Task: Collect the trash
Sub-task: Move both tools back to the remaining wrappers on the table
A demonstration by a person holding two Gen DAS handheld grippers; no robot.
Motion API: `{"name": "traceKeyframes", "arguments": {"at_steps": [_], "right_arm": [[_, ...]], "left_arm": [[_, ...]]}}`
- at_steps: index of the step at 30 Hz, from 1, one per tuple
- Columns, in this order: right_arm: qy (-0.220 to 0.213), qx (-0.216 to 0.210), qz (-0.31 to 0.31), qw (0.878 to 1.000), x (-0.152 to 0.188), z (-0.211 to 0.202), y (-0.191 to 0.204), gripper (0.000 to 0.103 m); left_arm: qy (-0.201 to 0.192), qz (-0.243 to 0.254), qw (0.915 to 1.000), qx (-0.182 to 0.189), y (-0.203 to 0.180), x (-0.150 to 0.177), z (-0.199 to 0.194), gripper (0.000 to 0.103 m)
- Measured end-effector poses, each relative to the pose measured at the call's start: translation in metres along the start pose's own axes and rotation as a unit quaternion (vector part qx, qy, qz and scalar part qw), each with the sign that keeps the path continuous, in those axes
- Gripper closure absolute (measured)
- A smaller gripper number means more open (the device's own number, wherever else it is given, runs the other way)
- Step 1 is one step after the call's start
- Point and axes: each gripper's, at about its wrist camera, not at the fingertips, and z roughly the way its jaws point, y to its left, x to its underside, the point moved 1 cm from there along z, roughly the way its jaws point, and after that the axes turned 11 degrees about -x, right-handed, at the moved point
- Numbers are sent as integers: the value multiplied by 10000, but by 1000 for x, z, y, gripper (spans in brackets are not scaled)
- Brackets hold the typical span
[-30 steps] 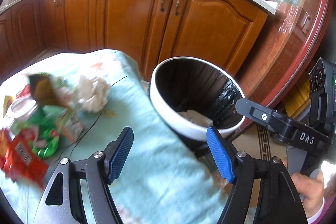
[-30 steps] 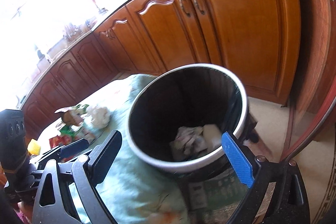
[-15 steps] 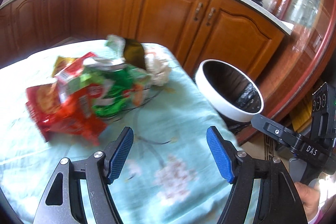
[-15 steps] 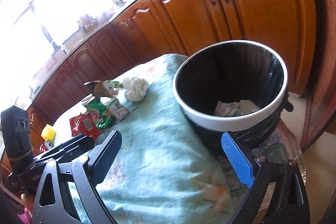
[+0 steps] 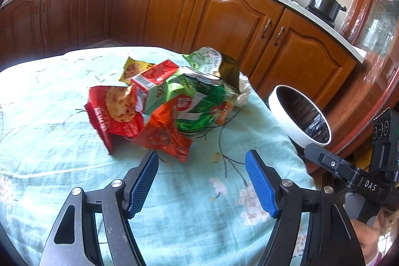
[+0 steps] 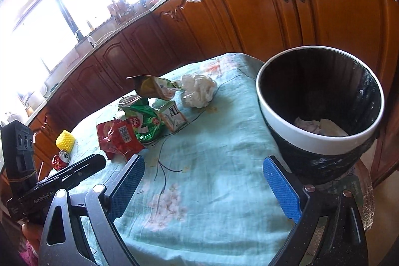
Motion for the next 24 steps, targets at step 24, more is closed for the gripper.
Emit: {"name": "traceKeyframes", "arguments": {"at_steps": [24], "right_arm": [[-50,-146,-464,9988,-56,54,19,19]], "left_arm": [[-45,242,9988,-430,19,-31,33,31]]}}
